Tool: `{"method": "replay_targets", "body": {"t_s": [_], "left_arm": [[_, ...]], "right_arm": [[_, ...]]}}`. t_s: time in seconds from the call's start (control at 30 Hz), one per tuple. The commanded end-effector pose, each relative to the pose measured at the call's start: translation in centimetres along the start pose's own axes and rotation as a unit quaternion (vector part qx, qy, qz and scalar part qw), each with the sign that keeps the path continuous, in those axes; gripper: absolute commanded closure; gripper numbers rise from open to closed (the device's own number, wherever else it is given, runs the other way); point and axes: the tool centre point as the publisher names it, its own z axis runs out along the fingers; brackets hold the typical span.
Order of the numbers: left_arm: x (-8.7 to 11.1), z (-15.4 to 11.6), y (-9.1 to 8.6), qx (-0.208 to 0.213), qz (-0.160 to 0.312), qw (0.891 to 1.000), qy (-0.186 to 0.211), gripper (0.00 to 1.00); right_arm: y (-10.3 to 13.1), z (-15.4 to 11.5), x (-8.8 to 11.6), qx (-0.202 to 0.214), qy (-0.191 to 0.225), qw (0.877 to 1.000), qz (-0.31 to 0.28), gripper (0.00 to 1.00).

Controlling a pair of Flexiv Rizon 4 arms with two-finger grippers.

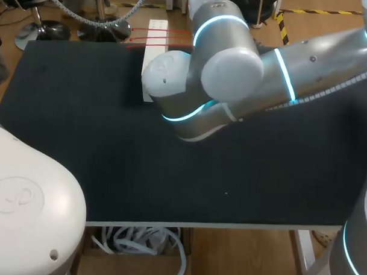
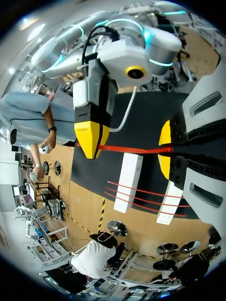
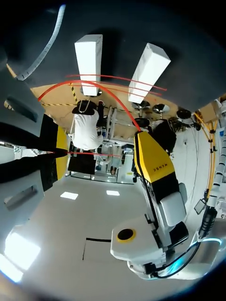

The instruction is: Grab the tape and strap the tape.

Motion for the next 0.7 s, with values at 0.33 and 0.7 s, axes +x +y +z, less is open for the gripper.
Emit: {"method": "replay_targets", "body": {"t_s": [0.33,0.7], "left_arm": [[0.0,-0.1,-0.1,-0.002,0.000,1.000,0.000,1.00],[0.0,-0.1,-0.1,-0.002,0.000,1.000,0.000,1.00]], "right_arm": [[0.3,-0.4,-0.6,-0.024,-0.021,0.998,-0.057,1.00],[-0.4,-0.2,-0.2,-0.034,-0.029,0.996,-0.073,1.00]]}}
